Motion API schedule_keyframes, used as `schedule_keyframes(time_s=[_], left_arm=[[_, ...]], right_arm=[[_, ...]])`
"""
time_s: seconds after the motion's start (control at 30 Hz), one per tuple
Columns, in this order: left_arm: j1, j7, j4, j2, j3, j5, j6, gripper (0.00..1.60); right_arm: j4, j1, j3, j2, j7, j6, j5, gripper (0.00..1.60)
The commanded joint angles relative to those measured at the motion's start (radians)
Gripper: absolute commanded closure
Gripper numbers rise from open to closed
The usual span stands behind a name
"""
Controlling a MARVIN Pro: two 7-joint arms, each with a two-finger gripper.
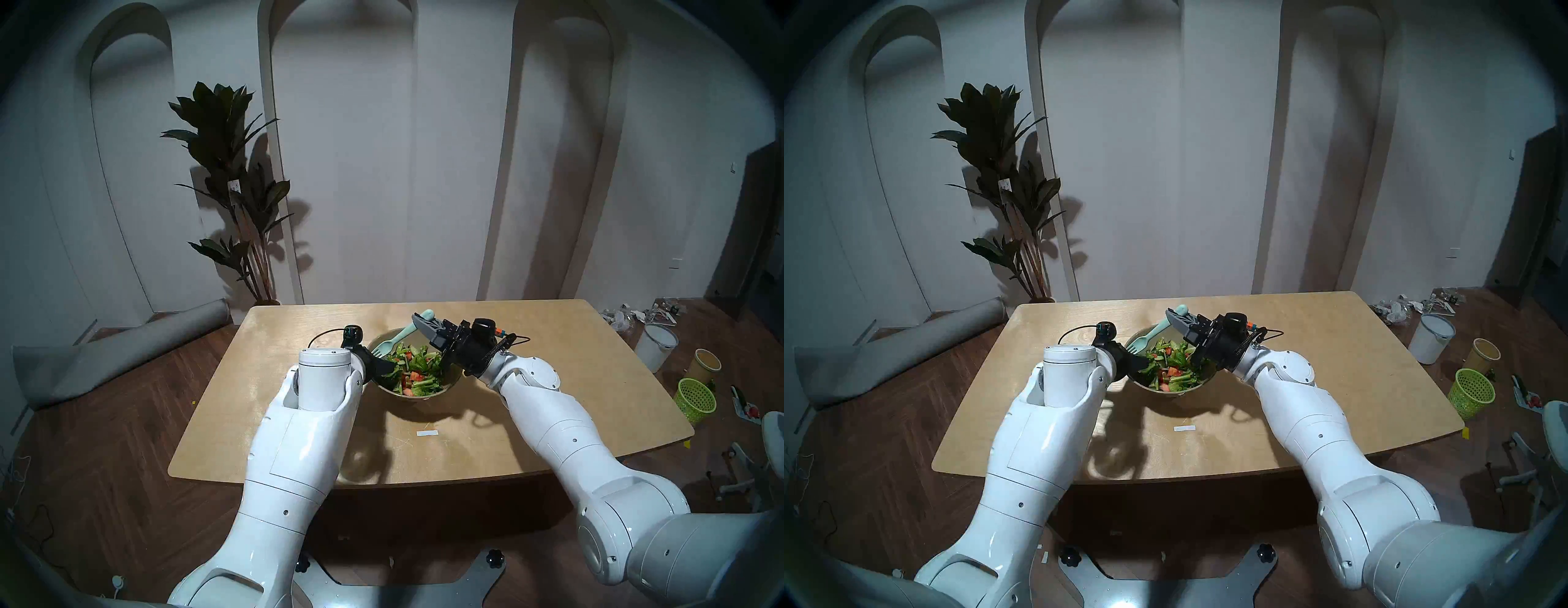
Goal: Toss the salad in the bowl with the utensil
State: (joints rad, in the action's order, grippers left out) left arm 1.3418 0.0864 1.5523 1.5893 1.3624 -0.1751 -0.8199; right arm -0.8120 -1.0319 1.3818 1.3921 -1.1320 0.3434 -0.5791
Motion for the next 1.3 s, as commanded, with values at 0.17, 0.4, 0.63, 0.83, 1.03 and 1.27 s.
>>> schedule_keyframes(time_s=[0.17, 0.4, 0.63, 0.83, 1.03, 1.27], left_arm=[[-0.010, -0.001, 0.007, 0.002, -0.003, 0.000, -0.001, 1.60], [-0.011, -0.002, 0.008, 0.002, -0.003, 0.000, -0.002, 1.60], [-0.011, -0.002, 0.008, 0.002, -0.003, 0.000, -0.002, 1.60], [-0.011, -0.002, 0.008, 0.002, -0.003, 0.000, -0.002, 1.60], [-0.011, -0.002, 0.008, 0.002, -0.003, 0.000, -0.002, 1.60], [-0.011, -0.002, 0.008, 0.002, -0.003, 0.000, -0.002, 1.60]], right_arm=[[0.024, 0.090, 0.040, -0.003, 0.019, 0.027, -0.010, 1.60], [-0.001, 0.076, 0.043, -0.007, -0.054, -0.025, -0.047, 1.60], [-0.105, 0.020, 0.050, -0.012, -0.101, -0.111, -0.084, 1.60], [-0.185, -0.043, 0.047, -0.032, -0.089, -0.185, -0.080, 1.60], [-0.281, -0.112, 0.050, -0.058, -0.059, -0.241, -0.068, 1.60], [-0.364, -0.161, 0.045, -0.088, -0.051, -0.307, -0.065, 1.60]])
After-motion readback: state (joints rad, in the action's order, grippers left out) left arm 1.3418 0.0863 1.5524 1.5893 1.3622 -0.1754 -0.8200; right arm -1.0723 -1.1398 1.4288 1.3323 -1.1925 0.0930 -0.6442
